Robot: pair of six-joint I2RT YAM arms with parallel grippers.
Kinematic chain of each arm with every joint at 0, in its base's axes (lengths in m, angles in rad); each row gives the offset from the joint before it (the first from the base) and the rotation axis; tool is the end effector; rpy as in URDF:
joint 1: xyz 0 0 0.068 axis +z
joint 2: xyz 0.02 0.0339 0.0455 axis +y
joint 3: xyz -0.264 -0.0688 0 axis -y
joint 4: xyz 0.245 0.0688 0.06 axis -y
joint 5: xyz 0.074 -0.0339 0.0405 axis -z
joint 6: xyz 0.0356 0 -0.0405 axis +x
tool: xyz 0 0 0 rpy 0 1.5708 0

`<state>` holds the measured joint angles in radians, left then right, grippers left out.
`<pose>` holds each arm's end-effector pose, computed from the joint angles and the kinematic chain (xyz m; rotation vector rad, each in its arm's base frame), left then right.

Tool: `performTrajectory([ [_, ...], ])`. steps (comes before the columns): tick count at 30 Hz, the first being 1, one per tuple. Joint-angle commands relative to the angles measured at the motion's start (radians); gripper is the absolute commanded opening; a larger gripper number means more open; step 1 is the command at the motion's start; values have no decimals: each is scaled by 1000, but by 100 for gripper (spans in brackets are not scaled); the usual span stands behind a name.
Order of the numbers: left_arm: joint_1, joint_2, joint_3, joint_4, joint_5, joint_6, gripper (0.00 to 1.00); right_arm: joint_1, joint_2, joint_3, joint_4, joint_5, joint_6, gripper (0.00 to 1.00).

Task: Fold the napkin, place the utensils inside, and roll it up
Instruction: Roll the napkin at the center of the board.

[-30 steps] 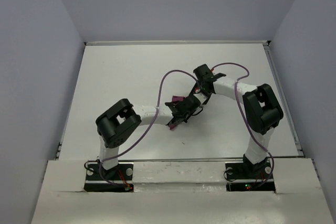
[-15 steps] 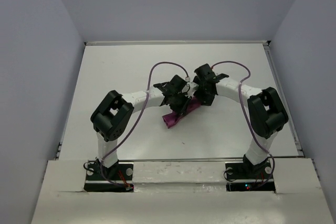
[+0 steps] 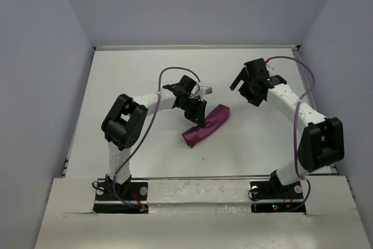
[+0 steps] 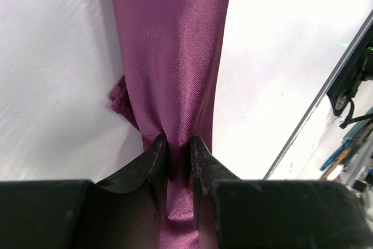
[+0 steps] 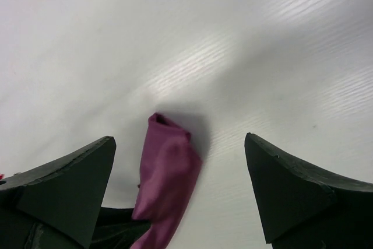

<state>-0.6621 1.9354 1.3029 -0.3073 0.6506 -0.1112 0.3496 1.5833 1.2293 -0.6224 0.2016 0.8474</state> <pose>0.3082 -0.2676 0.1811 0.9738 2.4025 -1.1221 0.3171 0.1080 0.2586 0.6996 2.4343 0.2253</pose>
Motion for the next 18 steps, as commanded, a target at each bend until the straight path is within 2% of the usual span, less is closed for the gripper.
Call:
performTrajectory([
  [1,39,29,7,-19,130,-32,0,-87,-95,3,-20,62,-47,98],
  [6,47,83,-2,-15,133,-21,0,-97,-118,-7,-33,68,-62,98],
  [13,70,83,-62,51,75,-71,0,-97,-105,-28,-22,21,-77,98],
  [14,73,73,-65,56,61,-76,19,-97,-103,-33,-17,18,-77,98],
  [17,71,44,-71,65,5,-88,42,-97,-103,-47,-13,5,-80,98],
  [18,73,22,-65,60,-6,-87,52,-97,-102,-50,-11,4,-82,98],
])
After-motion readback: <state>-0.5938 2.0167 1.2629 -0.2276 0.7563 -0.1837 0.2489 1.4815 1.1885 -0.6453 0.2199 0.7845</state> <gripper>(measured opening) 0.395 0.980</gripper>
